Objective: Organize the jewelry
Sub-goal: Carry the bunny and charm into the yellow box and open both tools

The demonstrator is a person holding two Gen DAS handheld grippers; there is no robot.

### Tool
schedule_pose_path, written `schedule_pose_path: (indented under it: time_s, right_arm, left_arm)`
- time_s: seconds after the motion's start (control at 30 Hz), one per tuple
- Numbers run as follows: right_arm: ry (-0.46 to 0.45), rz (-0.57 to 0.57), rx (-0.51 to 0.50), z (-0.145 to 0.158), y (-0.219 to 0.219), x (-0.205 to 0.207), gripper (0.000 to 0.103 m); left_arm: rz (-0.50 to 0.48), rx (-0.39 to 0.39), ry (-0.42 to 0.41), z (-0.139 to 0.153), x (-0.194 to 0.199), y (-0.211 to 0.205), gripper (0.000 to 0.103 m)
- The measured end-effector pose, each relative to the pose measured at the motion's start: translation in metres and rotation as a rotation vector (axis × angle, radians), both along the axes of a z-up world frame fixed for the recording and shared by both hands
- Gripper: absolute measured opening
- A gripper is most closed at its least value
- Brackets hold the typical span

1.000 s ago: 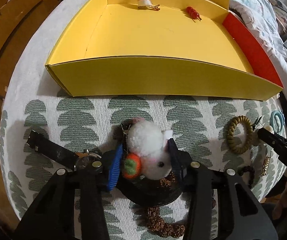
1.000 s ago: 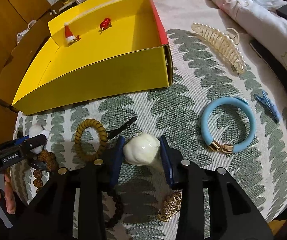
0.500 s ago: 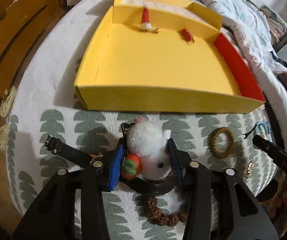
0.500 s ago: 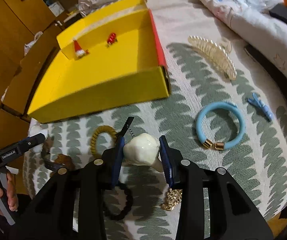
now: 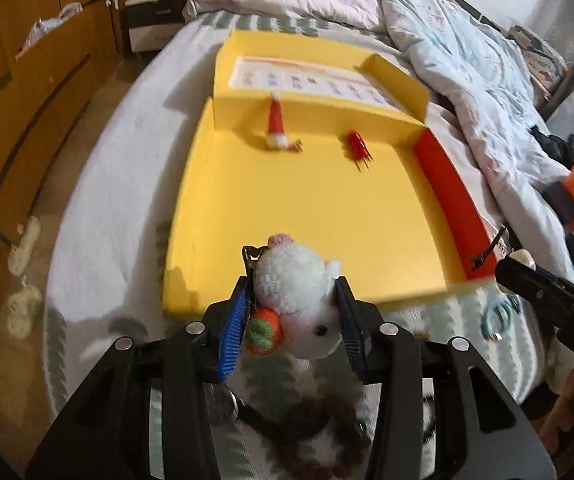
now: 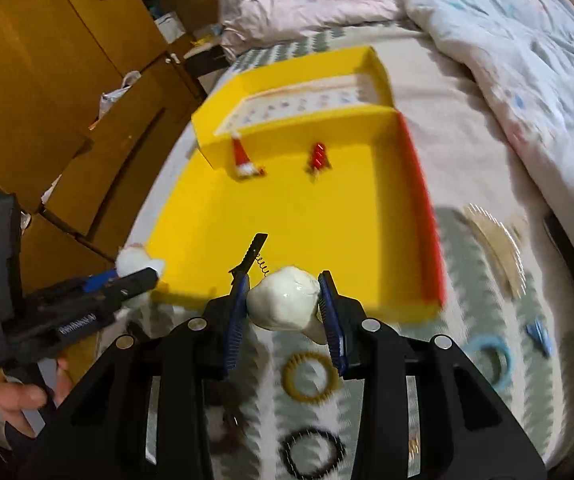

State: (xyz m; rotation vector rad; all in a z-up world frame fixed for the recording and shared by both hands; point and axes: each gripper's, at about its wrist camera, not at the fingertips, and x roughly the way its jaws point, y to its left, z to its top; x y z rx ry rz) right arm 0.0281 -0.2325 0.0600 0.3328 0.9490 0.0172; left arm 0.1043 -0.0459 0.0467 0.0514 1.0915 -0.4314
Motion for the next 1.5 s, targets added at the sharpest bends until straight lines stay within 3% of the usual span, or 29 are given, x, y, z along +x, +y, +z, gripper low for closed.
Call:
schedule_pose_path:
  time_s: [0.3,0.63,1.1,1.5]
  right_arm:
    - [0.091,0.005,-0.009,-0.037,-0.007,0.088,0.036]
    - [0.168,0.006,-0.01,-0.083,-0.03,0.137,0.036]
    - [0.218,0.022,0.008,-0.109,-0.035,0.158,0.037]
    - [0.164,-0.006,-0.02,-0.094,-0.035,0.154,0.041]
  left_arm:
    - [0.023,0.047,0.031,-0.017,0.063,-0.024,0.043]
    - [0.043,0.105,0.086,-0.054,0.111,-0.045,0.043]
    - [0.023,0.125,0.12,-0.082,0.132,-0.062,0.044]
    - [0.031,0.097,0.096,-0.067,0.131,-0.057,0.057]
